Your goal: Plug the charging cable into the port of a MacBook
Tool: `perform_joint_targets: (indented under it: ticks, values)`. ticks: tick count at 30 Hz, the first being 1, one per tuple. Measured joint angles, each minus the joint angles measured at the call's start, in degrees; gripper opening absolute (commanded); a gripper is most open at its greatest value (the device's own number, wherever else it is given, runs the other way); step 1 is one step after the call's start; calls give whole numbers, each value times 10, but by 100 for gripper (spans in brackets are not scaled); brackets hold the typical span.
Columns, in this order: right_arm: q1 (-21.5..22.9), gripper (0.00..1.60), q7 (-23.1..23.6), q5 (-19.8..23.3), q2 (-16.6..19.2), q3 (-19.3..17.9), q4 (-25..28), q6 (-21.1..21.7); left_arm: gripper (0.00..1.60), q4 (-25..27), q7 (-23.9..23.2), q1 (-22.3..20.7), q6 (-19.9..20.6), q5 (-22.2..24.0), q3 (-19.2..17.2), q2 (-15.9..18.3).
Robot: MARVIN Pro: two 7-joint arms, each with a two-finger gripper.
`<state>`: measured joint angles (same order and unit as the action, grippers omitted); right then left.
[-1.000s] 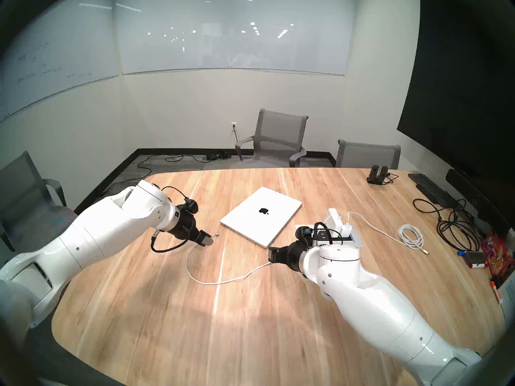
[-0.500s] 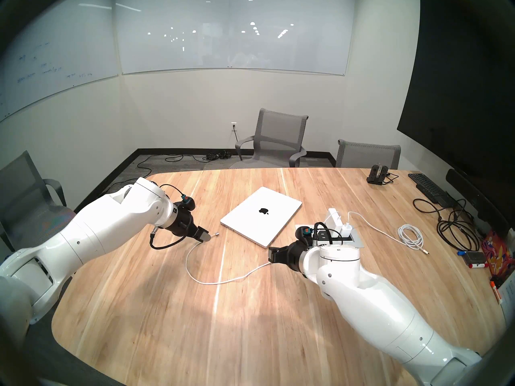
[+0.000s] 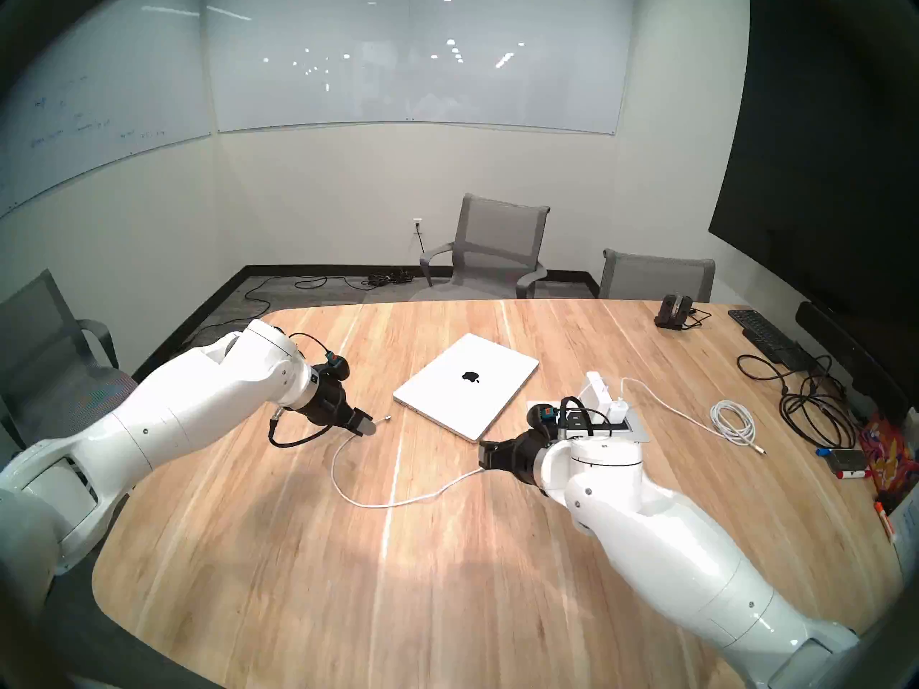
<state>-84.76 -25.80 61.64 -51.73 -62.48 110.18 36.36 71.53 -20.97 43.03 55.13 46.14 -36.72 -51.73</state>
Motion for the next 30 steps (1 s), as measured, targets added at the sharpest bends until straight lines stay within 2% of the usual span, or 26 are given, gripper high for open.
perform_joint_targets:
  ticks: [5,9,13,17,30]
  values:
    - [0,160,0,0,0,0,0,0,152,-9,-2,-4,0,-5,6,-3]
    - [0,160,0,0,0,0,0,0,141,-16,-4,-6,0,-11,10,-5]
    - [0,160,0,0,0,0,0,0,141,-19,-4,-7,0,-18,13,-7]
    - [0,160,0,0,0,0,0,0,131,-20,-1,-8,0,-24,14,-10]
    - [0,160,0,0,0,0,0,0,132,-15,20,-7,0,-42,17,-17]
